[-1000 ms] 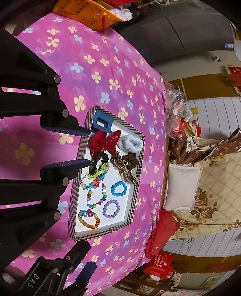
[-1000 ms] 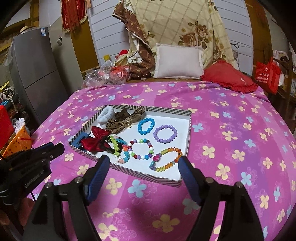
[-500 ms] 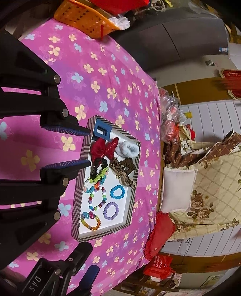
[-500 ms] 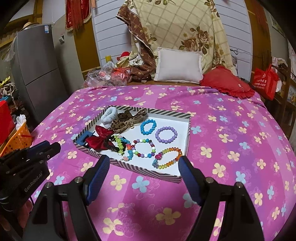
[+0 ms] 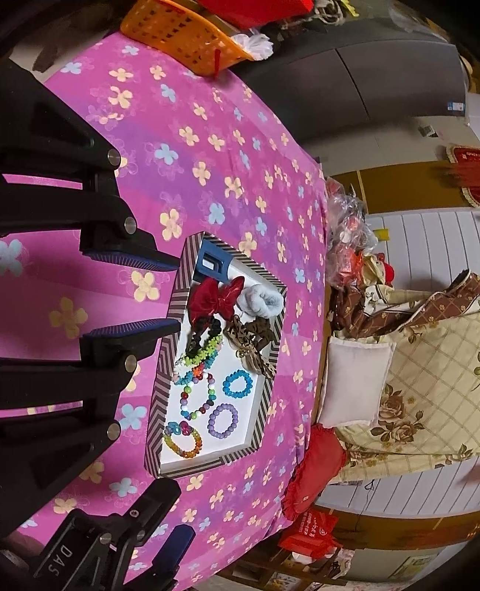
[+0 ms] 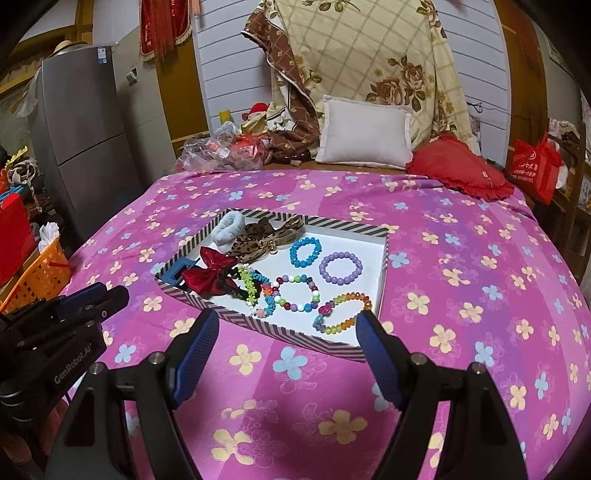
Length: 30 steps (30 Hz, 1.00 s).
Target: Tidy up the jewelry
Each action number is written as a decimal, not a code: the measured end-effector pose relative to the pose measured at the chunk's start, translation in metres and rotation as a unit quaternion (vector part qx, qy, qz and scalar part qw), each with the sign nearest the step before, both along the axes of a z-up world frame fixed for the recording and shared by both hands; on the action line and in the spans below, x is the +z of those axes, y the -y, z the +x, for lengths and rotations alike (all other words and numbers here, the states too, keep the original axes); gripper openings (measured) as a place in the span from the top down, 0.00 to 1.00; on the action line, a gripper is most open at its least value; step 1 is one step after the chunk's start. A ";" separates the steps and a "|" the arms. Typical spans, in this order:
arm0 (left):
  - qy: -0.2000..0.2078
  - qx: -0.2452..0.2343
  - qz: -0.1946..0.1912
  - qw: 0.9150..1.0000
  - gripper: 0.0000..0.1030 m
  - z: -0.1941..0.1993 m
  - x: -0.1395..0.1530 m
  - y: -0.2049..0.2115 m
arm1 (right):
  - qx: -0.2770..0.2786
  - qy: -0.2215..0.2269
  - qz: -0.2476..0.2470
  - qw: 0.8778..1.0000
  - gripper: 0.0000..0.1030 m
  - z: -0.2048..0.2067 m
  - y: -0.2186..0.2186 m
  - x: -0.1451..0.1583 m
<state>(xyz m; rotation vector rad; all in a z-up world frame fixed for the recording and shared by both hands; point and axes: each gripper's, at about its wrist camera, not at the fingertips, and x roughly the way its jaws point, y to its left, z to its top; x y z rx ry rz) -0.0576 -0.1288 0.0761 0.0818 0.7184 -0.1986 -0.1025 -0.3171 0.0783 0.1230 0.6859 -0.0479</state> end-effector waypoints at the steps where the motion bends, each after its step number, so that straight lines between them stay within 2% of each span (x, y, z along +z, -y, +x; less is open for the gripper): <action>1: 0.000 0.001 -0.001 1.000 0.67 0.000 0.000 -0.001 | 0.001 -0.001 0.000 1.000 0.23 0.000 -0.001 -0.001; 30: 0.004 -0.004 0.010 1.000 0.67 0.001 -0.002 0.008 | 0.003 -0.012 0.004 1.000 0.22 0.005 -0.002 -0.014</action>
